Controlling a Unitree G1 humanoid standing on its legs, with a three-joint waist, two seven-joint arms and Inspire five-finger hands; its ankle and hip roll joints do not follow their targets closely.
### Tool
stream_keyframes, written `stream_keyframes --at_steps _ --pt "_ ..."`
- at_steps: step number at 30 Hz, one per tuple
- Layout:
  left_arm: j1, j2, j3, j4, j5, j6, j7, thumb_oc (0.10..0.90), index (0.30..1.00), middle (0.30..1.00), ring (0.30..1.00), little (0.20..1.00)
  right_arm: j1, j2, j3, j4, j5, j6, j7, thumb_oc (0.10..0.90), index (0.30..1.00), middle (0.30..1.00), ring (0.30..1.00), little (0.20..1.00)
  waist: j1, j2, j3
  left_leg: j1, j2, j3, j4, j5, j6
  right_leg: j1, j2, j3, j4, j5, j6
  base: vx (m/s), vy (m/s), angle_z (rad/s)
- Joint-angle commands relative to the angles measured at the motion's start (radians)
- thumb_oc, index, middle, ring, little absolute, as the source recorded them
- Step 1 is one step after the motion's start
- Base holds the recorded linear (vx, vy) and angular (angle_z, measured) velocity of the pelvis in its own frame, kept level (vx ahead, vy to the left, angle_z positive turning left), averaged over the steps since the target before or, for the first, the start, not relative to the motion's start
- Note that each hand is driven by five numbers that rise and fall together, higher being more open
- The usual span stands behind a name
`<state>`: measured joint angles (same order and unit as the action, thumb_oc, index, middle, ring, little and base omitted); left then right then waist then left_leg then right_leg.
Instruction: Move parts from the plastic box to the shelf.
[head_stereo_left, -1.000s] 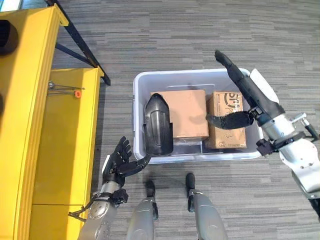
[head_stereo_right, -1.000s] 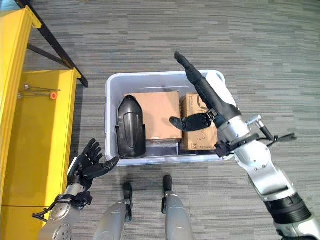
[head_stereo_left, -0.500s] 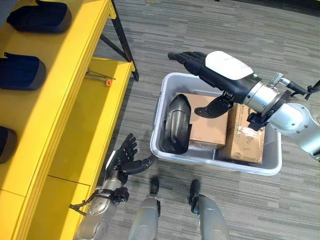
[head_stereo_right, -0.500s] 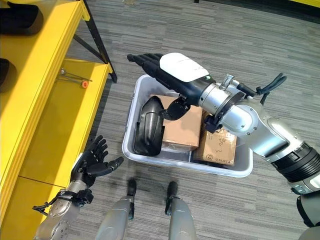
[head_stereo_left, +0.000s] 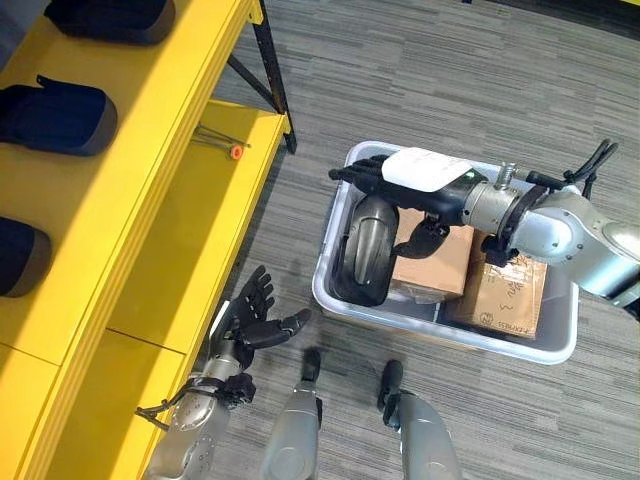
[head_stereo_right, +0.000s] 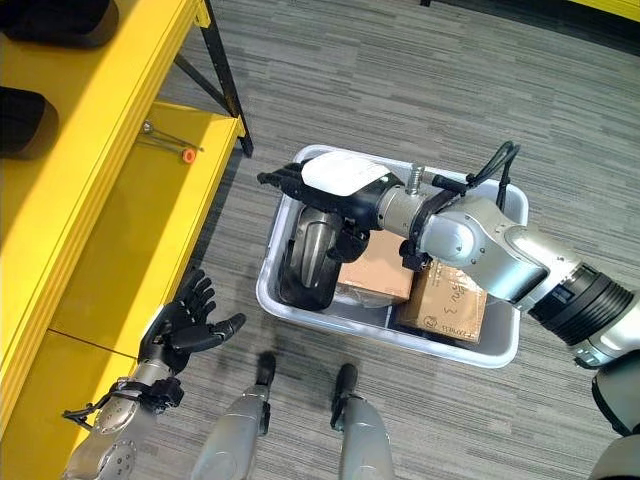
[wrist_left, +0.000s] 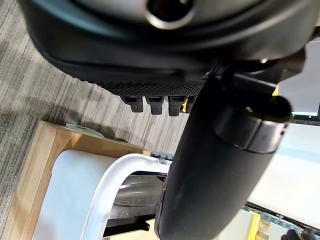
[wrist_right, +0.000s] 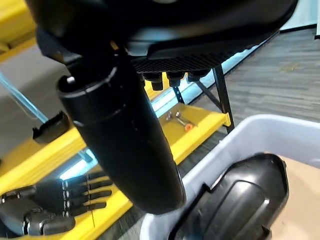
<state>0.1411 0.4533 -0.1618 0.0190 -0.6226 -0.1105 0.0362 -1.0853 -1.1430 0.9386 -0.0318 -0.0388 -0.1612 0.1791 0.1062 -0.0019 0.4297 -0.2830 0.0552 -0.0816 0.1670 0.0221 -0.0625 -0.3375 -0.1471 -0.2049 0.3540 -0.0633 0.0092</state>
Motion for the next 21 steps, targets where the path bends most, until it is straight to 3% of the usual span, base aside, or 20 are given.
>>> stream_keyframes --at_steps 1,17,21 --pt "0.040 0.052 0.002 -0.129 -0.003 -0.083 -0.010 0.900 1.000 1.000 1.000 1.000 -0.172 -0.055 0.035 -0.039 -0.017 -0.042 -0.007 0.900 1.000 1.000 1.000 1.000 0.003 0.007 -0.060 -0.020 0.108 0.008 -0.035 0.039 -0.027 0.067 -0.097 0.057 0.008 -0.100 0.097 -0.02 0.003 0.08" --pt "0.060 0.054 0.022 -0.153 0.015 -0.077 -0.005 0.900 1.000 1.000 1.000 1.000 -0.224 -0.227 0.140 -0.107 -0.027 -0.056 0.052 0.900 1.000 1.000 1.000 1.000 0.018 0.035 0.013 -0.086 0.086 -0.015 -0.012 0.050 -0.027 0.010 -0.120 0.036 0.075 -0.129 0.094 -0.01 -0.010 0.07" --pt "0.058 0.059 0.026 -0.158 0.014 -0.074 0.005 0.900 1.000 1.000 1.000 1.000 -0.262 -0.237 0.169 -0.106 -0.017 -0.054 0.043 0.900 1.000 1.000 1.000 1.000 0.025 0.023 0.042 -0.117 0.093 -0.024 0.002 0.053 -0.030 -0.029 -0.112 0.030 0.114 -0.142 0.094 -0.01 -0.075 0.13"
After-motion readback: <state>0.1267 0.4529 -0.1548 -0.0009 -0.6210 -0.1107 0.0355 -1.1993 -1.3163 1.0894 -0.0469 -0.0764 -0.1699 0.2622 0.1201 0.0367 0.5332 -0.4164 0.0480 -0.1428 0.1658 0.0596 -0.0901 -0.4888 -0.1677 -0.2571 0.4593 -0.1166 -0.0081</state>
